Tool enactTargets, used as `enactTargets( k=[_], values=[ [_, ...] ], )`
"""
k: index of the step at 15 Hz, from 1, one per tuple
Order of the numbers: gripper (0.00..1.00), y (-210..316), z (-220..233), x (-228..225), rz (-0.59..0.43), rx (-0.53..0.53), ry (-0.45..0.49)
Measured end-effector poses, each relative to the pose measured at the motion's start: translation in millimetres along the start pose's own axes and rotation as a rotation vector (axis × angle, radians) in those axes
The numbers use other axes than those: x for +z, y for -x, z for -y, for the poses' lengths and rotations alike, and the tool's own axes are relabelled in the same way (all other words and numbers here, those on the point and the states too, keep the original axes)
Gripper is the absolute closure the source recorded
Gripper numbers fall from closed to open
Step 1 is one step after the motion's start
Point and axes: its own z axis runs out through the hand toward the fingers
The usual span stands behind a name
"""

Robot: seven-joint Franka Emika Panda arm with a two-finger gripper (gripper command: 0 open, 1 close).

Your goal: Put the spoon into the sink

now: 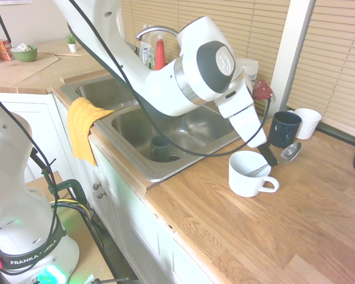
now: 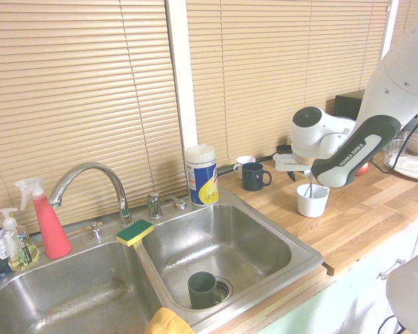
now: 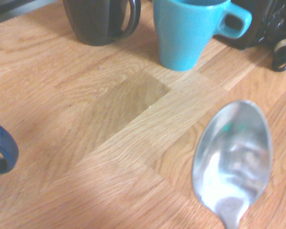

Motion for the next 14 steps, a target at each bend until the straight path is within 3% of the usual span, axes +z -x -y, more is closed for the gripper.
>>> enactTargets(
  k=[14],
  values=[
    [1.00,-28.5,-13.1,33.3,0.021,0.069,0.012]
  ],
)
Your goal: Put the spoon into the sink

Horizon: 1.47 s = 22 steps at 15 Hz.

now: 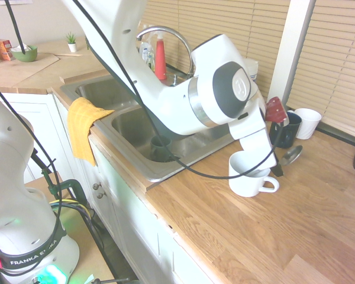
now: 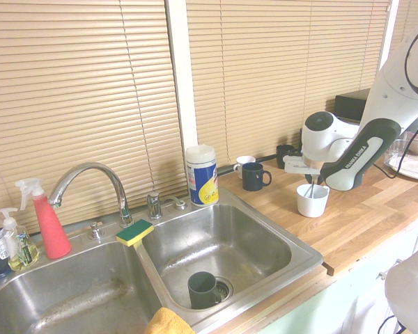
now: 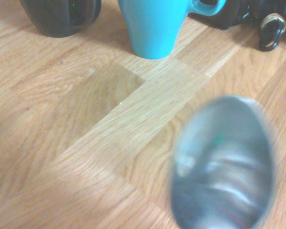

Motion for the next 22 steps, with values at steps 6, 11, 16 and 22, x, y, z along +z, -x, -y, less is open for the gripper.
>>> enactTargets(
  k=[6,11,16,22],
  values=[
    [1.00,-2.3,3.8,-1.7,-0.005,-0.007,-0.007],
    [1.00,-5.2,6.7,-6.6,-0.014,-0.004,-0.014],
    [1.00,-17.5,12.0,-33.2,-0.057,0.010,-0.034],
    [1.00,-20.5,26.5,-132.0,-0.143,0.000,-0.097]
  ],
)
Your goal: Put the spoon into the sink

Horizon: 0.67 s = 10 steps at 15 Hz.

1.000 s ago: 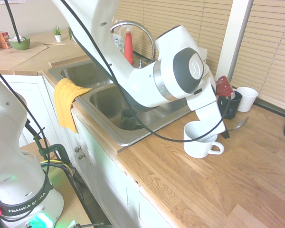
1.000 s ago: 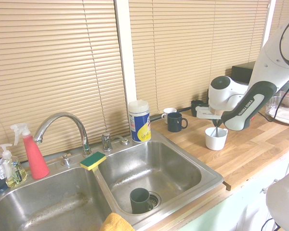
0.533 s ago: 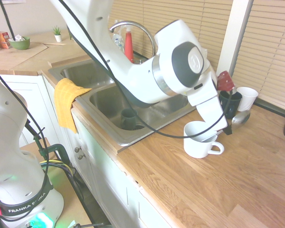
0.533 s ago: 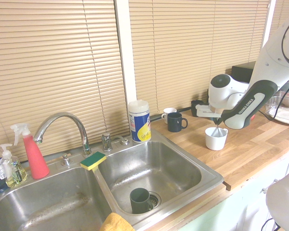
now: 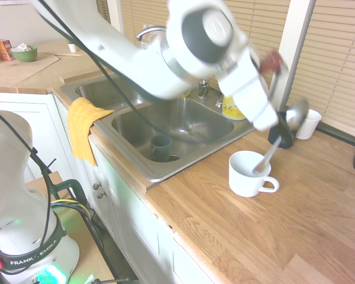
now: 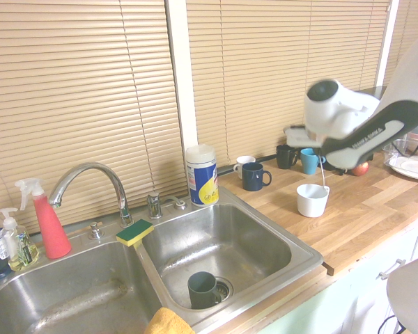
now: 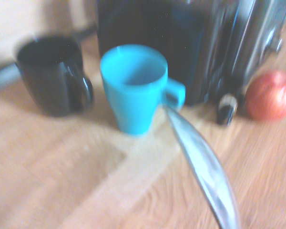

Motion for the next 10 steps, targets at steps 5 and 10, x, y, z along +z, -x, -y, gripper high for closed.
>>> enactTargets(
  k=[5,10],
  values=[
    [1.00,72.0,64.9,-128.9,-0.093,-0.161,-0.087],
    [1.00,220.1,87.4,-136.8,-0.067,-0.415,-0.075]
  ],
)
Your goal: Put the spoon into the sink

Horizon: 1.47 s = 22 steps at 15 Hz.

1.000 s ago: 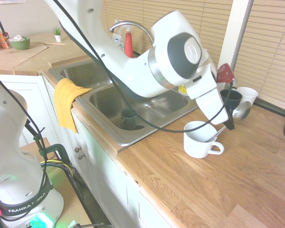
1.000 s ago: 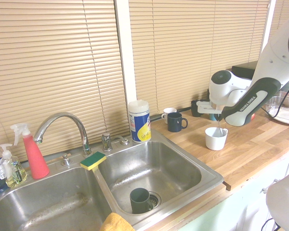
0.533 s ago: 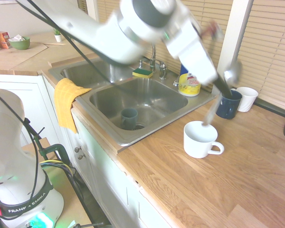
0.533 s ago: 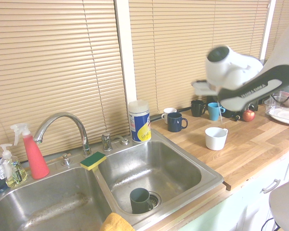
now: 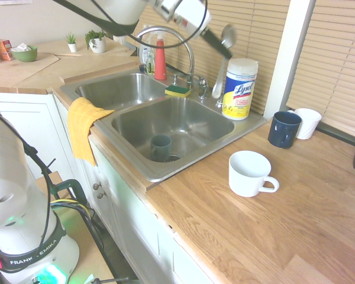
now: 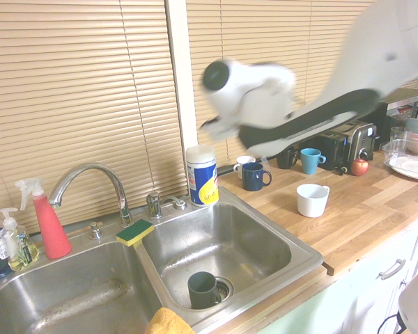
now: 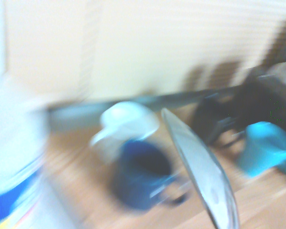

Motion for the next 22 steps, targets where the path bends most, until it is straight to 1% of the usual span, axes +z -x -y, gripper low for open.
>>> enactTargets(
  k=[2,4,6,9,10,12,17,22],
  values=[
    [1.00,67.4,11.7,4.4,0.047,-0.125,0.013],
    [1.00,121.3,14.2,9.6,0.097,-0.236,0.034],
    [1.00,148.6,16.5,22.7,0.189,-0.327,0.081],
    [1.00,165.4,18.1,45.9,0.354,-0.428,0.144],
    [1.00,171.1,15.5,55.7,0.378,-0.457,0.158],
    [1.00,184.7,10.3,75.9,0.402,-0.487,0.176],
    [1.00,215.1,-7.8,128.5,0.446,-0.512,0.207],
    [1.00,228.3,-17.7,138.0,0.485,-0.527,0.218]
  ],
)
